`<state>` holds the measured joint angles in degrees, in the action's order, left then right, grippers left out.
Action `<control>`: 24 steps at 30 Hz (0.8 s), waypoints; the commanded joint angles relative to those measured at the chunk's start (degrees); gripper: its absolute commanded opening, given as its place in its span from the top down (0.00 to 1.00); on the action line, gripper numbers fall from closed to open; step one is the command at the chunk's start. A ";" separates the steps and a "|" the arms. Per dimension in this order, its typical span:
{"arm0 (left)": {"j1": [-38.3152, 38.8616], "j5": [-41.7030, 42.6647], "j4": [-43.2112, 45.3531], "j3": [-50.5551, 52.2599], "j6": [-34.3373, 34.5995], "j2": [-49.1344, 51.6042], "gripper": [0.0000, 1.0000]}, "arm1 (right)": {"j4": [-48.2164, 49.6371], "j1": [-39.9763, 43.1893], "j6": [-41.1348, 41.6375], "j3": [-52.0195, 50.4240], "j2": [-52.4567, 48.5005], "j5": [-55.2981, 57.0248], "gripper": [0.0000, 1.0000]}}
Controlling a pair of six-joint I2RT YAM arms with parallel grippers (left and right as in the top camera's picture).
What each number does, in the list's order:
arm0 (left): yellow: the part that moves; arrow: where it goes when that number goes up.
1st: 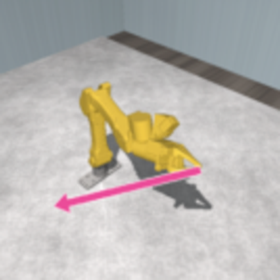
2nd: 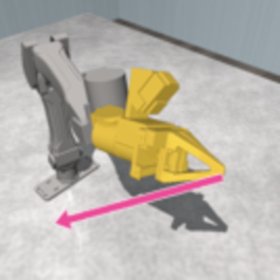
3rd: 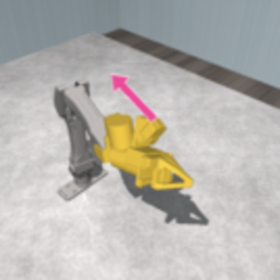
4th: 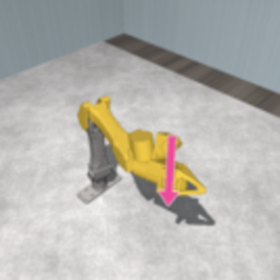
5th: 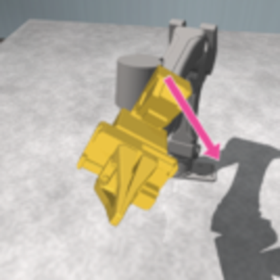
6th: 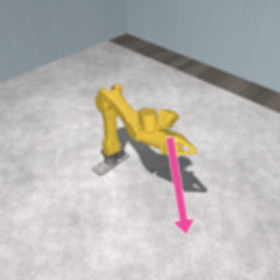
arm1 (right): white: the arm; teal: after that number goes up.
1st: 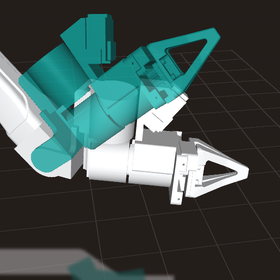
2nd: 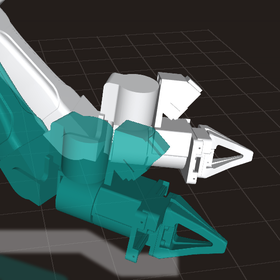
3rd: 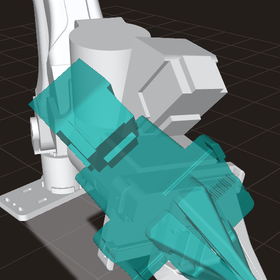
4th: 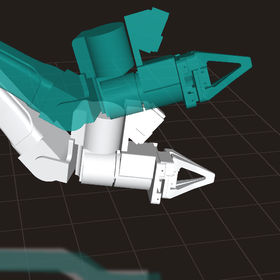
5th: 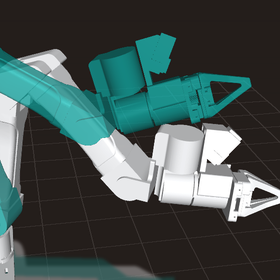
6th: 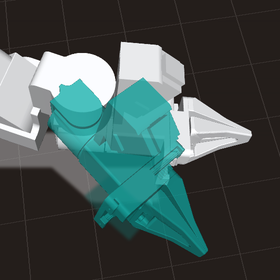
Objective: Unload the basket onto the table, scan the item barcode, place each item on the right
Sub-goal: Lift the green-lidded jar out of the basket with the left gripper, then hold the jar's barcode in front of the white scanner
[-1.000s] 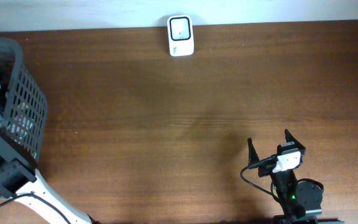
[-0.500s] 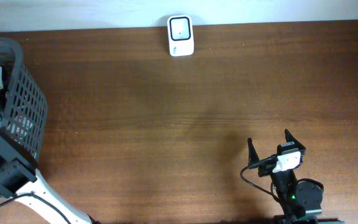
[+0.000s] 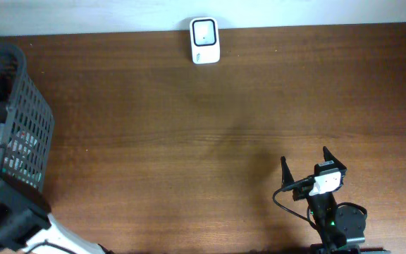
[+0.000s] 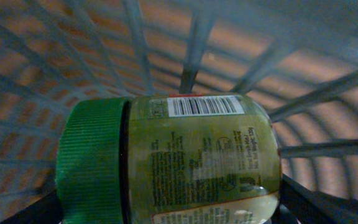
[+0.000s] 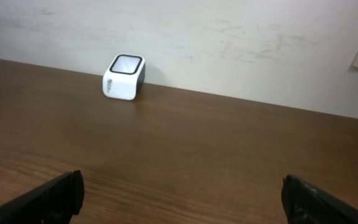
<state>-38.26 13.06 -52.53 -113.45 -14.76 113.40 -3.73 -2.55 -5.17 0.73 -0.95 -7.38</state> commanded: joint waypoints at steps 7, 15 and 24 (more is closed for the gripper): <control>2.58 2.58 0.20 -0.50 7.45 -26.21 0.29 | -0.15 -0.04 -0.57 -0.42 0.22 0.48 0.02; 36.92 -28.55 -8.87 -0.26 4.81 -27.89 0.28 | -0.15 -0.04 -0.57 -0.42 0.22 0.48 0.02; 64.15 -63.89 -19.82 0.00 14.58 -3.30 0.26 | -0.15 -0.04 -0.57 -0.42 0.22 0.48 0.02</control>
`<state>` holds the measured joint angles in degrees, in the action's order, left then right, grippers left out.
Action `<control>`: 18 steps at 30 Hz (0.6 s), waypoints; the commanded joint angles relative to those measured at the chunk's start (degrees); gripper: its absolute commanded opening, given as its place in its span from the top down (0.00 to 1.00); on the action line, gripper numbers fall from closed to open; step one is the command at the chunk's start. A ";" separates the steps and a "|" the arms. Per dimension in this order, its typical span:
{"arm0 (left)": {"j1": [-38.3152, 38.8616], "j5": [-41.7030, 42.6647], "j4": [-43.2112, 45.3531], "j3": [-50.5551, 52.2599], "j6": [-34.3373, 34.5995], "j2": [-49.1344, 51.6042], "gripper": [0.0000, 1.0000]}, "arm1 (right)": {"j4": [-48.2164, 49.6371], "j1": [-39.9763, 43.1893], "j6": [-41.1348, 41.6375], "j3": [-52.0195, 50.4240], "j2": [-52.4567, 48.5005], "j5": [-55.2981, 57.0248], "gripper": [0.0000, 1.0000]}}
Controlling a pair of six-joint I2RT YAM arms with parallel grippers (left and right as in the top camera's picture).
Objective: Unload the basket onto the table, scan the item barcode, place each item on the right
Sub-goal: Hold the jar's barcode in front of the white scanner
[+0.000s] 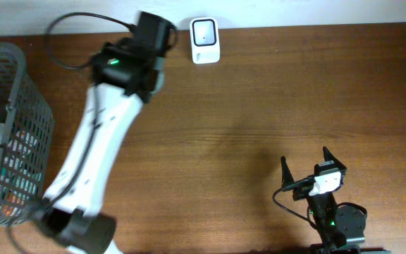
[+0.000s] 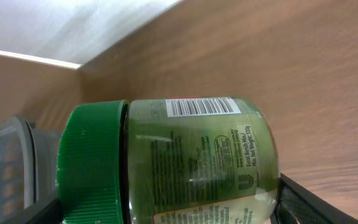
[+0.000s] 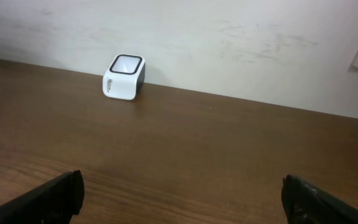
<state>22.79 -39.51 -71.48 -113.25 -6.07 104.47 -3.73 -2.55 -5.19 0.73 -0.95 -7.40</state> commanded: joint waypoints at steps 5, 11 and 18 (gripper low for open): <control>5.95 -11.34 -0.87 -0.17 15.67 17.44 0.24 | -0.15 -0.04 -0.55 -0.42 0.22 0.50 0.02; 7.21 -8.98 -0.63 -0.15 23.50 23.21 0.27 | -0.15 -0.04 -0.55 -0.42 0.22 0.50 0.02; 7.21 -5.81 1.64 -0.13 23.63 29.49 0.25 | -0.15 -0.04 -0.55 -0.42 0.22 0.50 0.02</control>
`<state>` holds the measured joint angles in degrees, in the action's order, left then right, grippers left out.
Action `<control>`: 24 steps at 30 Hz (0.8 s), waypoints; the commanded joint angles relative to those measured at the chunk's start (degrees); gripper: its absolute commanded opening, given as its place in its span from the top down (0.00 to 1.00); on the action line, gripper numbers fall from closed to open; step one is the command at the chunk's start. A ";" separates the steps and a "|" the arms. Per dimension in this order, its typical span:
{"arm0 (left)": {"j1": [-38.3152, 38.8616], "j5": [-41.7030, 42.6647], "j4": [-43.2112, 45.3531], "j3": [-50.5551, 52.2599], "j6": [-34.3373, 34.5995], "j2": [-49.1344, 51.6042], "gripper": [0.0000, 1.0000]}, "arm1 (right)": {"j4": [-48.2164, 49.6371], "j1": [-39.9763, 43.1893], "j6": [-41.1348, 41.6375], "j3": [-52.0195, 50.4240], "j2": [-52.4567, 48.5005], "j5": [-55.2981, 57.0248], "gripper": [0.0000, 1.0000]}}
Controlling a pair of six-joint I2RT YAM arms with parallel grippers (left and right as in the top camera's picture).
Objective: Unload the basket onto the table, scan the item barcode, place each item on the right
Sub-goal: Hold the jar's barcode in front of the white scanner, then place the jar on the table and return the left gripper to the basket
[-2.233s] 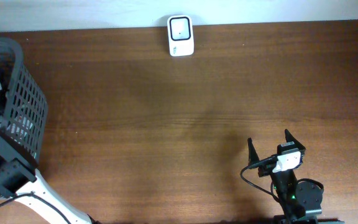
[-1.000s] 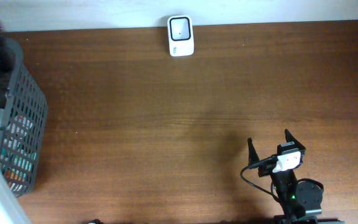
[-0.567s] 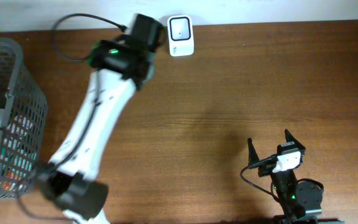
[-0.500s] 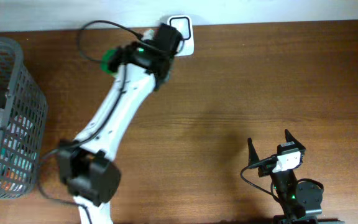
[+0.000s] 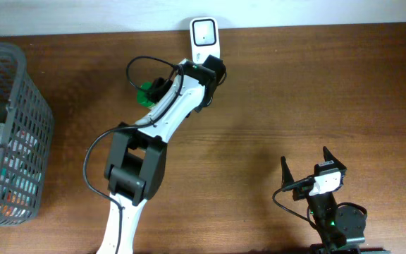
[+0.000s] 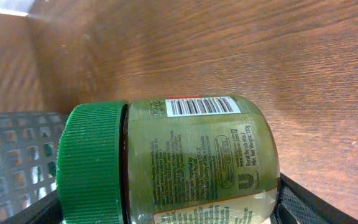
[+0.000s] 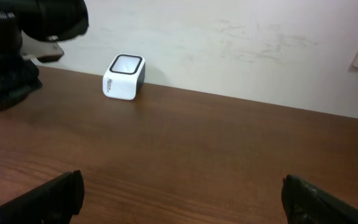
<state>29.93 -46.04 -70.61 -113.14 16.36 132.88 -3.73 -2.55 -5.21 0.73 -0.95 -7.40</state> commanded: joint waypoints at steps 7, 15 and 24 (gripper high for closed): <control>0.07 8.07 3.10 -0.24 1.18 2.45 0.23 | -0.15 -0.04 -0.52 -0.42 0.22 0.50 0.02; 2.10 10.97 5.70 -0.20 0.70 3.10 0.03 | -0.15 -0.04 -0.52 -0.42 0.22 0.50 0.02; 3.39 11.30 6.62 -1.25 -0.13 3.04 0.01 | -0.15 -0.04 -0.52 -0.42 0.22 0.50 0.02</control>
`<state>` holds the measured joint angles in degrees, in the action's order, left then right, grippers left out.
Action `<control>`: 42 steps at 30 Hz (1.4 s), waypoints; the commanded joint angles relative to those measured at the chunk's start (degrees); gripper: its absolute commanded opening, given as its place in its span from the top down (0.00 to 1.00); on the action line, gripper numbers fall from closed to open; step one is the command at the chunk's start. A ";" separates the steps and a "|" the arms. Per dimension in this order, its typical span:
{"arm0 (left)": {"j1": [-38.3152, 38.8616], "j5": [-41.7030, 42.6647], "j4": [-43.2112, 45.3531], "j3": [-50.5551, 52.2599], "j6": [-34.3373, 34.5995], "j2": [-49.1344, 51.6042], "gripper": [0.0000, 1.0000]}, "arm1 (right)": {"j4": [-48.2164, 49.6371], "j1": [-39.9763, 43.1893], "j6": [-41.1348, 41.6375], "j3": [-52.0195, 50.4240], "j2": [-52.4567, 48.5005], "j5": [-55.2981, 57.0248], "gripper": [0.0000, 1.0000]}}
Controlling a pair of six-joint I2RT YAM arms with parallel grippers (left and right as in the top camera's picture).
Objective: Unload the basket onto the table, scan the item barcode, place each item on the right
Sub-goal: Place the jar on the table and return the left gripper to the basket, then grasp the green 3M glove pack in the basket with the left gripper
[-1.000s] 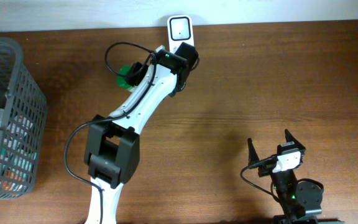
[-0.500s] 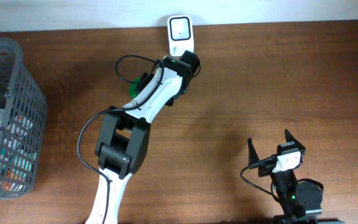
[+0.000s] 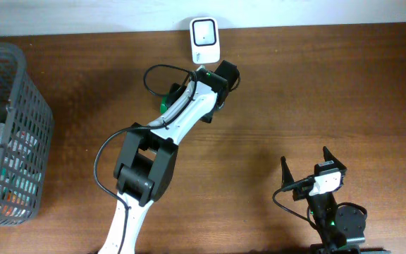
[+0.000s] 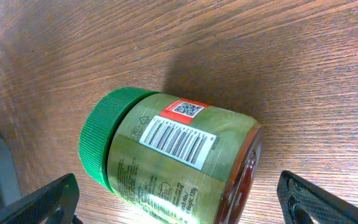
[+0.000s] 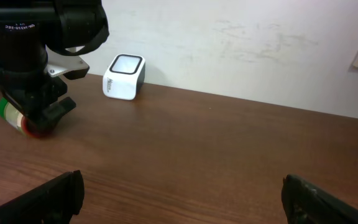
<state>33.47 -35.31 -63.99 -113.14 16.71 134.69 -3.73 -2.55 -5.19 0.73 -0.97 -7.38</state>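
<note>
A glass jar point(image 4: 173, 162) with a green lid and a white barcode label facing up lies on its side on the wooden table. My left gripper point(image 4: 182, 202) is open, its fingers wide on either side of the jar without touching it. From overhead the jar point(image 3: 163, 106) shows as a green patch beside the left arm, below and left of the white scanner point(image 3: 204, 40). The right wrist view has the jar point(image 5: 18, 116) under the left gripper, left of the scanner point(image 5: 123, 78). My right gripper point(image 3: 307, 164) is open and holds nothing, near the table's front right.
A grey mesh basket point(image 3: 13, 127) with several other items stands at the table's left edge. The left arm point(image 3: 146, 162) stretches from the front left to the back centre. A white wall runs just behind the scanner.
My left gripper was shut on the jar, holding it above the table near the scanner. Now the jaws are open and the jar lies on the table, turned at an angle.
At first my left gripper was shut on the jar inside the basket. Then it held the jar over the table's back left, then closer to the scanner. Now the jar rests on the table in front of the scanner, let go. The right arm stayed still.
</note>
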 commanded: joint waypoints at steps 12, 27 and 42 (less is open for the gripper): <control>-15.56 11.45 -3.85 -14.53 -4.85 -29.77 0.01 | -0.15 -0.04 -0.55 -0.42 0.24 0.48 0.02; -56.43 29.11 -4.07 -14.40 -7.39 -27.96 0.01 | -0.15 -0.04 -0.55 -0.42 0.24 0.48 0.02; -56.52 31.43 -6.10 -14.40 -7.41 -27.43 0.00 | -0.15 -0.04 -0.55 -0.42 0.24 0.48 0.02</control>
<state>-22.94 -4.45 -69.67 -127.39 10.22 106.80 -3.73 -2.55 -5.17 0.73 -0.95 -7.38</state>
